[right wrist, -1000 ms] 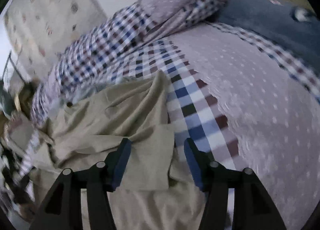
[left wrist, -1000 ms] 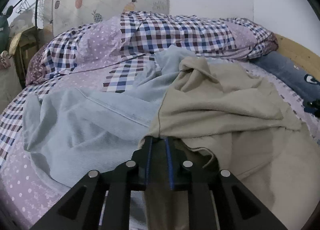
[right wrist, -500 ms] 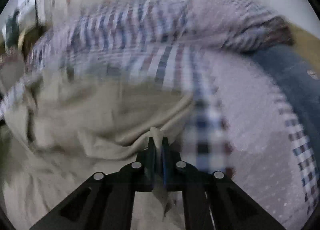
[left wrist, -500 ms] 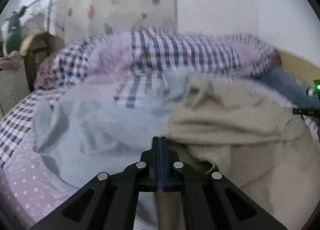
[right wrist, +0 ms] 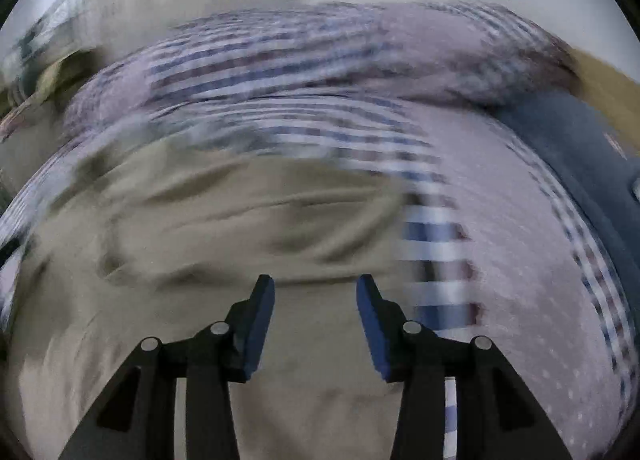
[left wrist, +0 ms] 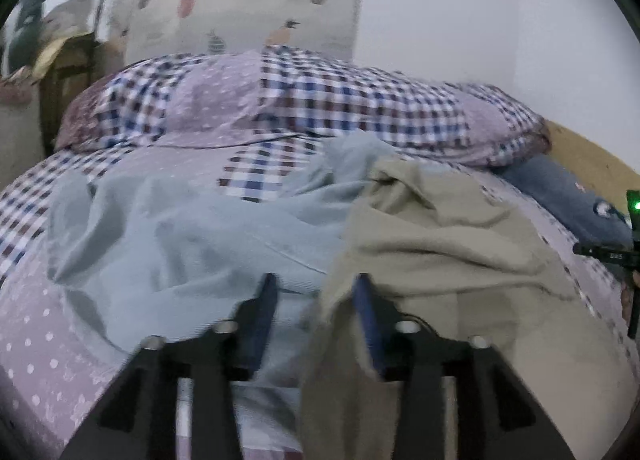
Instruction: Fold clothes
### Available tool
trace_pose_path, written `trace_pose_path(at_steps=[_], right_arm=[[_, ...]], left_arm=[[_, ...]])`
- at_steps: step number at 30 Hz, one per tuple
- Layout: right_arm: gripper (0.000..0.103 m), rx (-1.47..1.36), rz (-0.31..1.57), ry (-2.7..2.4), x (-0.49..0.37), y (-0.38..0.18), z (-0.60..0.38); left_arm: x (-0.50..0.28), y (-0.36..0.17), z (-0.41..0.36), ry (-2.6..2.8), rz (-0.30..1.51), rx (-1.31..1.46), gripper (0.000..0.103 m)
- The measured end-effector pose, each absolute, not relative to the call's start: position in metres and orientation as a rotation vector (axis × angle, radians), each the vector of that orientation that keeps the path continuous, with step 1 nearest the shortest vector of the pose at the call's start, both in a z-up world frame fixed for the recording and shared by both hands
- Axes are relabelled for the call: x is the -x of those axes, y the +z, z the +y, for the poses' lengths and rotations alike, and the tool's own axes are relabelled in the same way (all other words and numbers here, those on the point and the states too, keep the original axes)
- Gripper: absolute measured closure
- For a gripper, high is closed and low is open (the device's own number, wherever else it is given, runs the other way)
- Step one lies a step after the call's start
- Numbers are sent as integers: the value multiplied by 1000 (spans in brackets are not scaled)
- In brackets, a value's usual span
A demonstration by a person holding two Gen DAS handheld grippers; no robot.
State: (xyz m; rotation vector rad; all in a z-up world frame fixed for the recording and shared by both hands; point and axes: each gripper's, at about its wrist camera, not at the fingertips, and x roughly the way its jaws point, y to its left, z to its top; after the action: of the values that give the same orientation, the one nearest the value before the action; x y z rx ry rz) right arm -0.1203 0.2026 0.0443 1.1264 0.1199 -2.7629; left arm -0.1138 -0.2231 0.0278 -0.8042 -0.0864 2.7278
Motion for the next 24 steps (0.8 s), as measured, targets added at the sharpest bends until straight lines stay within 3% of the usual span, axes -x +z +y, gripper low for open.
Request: trace_pose_path(at_steps=[7,8,9,10,12,18,19,21,24], right_arm=[[58,-1175,193,-2659,109,11,175],[58,-1178,207,-2654,107,8,175],[58,-1179,228,-2651,105,5,174],[58,-1174,263,-2652,104,4,172],[58,-1174,313,-2652,104,-2,172],[58,-1183,429,-2621,109,-19,164],[61,-1183,437,-2624,109,-20,163],[103,-1181,458,-2632,107,-18,161],[103,-1166,513,-2605,91,1,157]], left_arm=[[122,24,-189,2752,185,854,56],[126,23,-188,2751,191,874,63],[129,22,-187,2746,187,894,83],[132,22,-187,2744,177,902,91],[137,22,-187,2740,157,919,97],[139,23,-197,2790,81,882,100],[137,26,-202,2809,47,852,100],[130,35,-211,2829,-33,786,101],[121,41,-216,2847,-97,733,101]])
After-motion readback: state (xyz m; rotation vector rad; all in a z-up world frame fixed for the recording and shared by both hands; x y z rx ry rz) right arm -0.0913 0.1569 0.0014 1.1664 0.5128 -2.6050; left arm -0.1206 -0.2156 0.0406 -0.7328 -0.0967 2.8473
